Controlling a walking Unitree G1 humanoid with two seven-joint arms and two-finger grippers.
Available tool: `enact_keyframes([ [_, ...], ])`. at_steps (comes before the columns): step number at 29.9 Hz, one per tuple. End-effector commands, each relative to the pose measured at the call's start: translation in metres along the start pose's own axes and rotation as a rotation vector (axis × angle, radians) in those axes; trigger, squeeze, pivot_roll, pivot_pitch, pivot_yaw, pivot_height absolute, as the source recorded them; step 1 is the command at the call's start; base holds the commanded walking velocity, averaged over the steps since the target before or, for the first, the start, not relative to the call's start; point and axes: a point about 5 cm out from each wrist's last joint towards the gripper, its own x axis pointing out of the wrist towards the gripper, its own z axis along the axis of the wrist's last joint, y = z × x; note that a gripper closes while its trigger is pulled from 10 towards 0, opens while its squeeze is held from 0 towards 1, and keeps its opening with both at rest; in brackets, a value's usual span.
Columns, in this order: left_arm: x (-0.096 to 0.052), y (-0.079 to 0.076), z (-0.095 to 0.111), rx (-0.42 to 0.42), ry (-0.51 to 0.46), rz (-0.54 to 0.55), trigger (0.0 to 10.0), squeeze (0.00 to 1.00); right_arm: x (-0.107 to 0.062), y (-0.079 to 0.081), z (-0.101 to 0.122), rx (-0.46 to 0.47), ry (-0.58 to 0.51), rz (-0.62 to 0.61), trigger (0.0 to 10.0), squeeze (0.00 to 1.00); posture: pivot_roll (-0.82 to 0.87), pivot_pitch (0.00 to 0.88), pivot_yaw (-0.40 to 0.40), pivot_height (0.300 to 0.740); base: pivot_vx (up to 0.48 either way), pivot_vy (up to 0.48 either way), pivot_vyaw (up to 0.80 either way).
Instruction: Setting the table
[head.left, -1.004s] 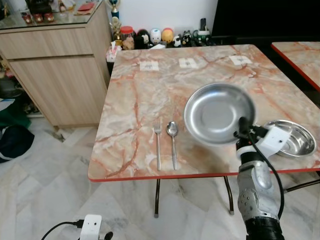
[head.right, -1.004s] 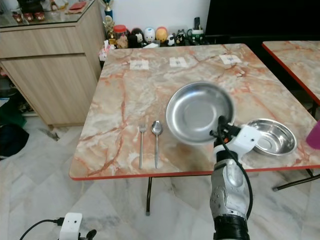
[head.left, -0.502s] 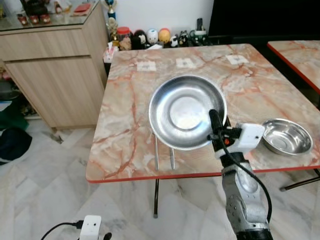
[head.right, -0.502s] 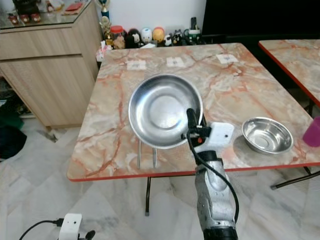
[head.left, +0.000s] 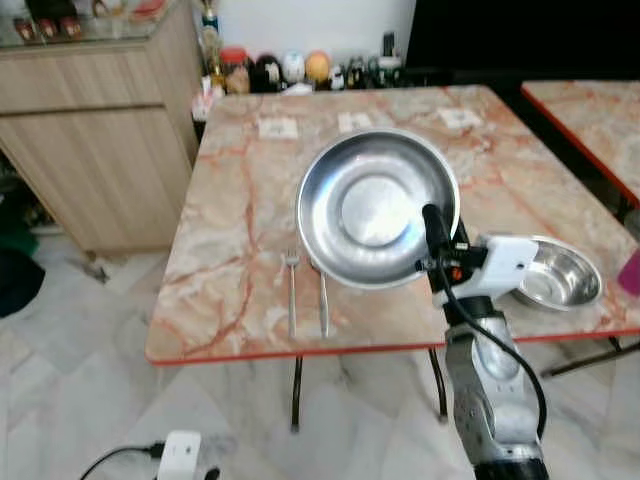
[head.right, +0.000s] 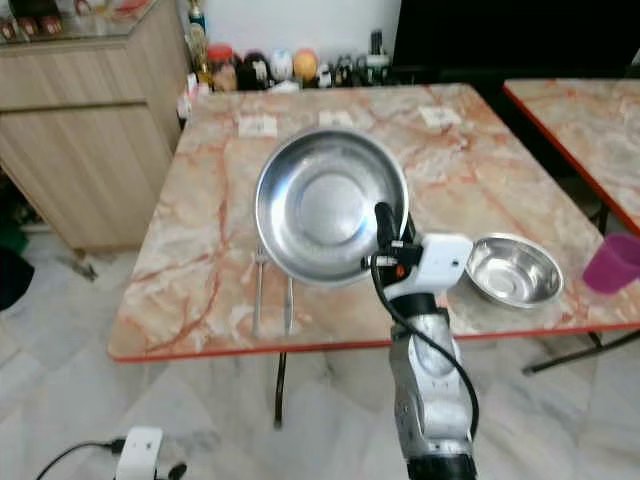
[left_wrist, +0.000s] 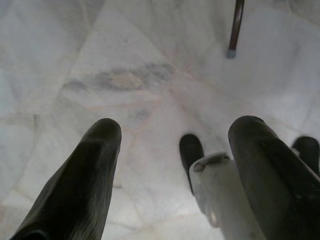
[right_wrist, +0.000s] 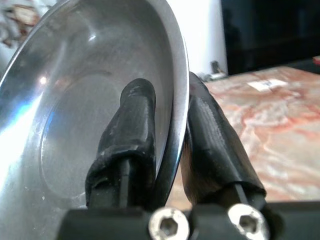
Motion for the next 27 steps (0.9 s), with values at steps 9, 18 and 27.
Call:
enact_keyframes([
  [9, -0.0012, -0.0049, -0.0059, 0.037, 0.023, -0.015, 10.0, 0.00, 0.0015, -0.0010, 0.0121, -0.013, -0.055, -0.030, 10.0, 0.00, -0.07, 0.014, 0.022, 0.732, 0.000, -0.420, 0.00],
  [18, -0.0004, -0.0058, -0.0033, 0.048, 0.018, -0.020, 10.0, 0.00, 0.0042, -0.0046, 0.0139, -0.020, -0.063, -0.048, 10.0, 0.00, -0.07, 0.000, 0.024, 0.732, 0.000, -0.428, 0.00],
  [27, 0.0003, -0.0065, -0.0011, 0.057, 0.016, -0.025, 10.0, 0.00, 0.0060, -0.0107, 0.0143, -0.029, -0.072, -0.080, 10.0, 0.00, -0.08, 0.000, 0.029, 0.732, 0.000, -0.426, 0.00],
])
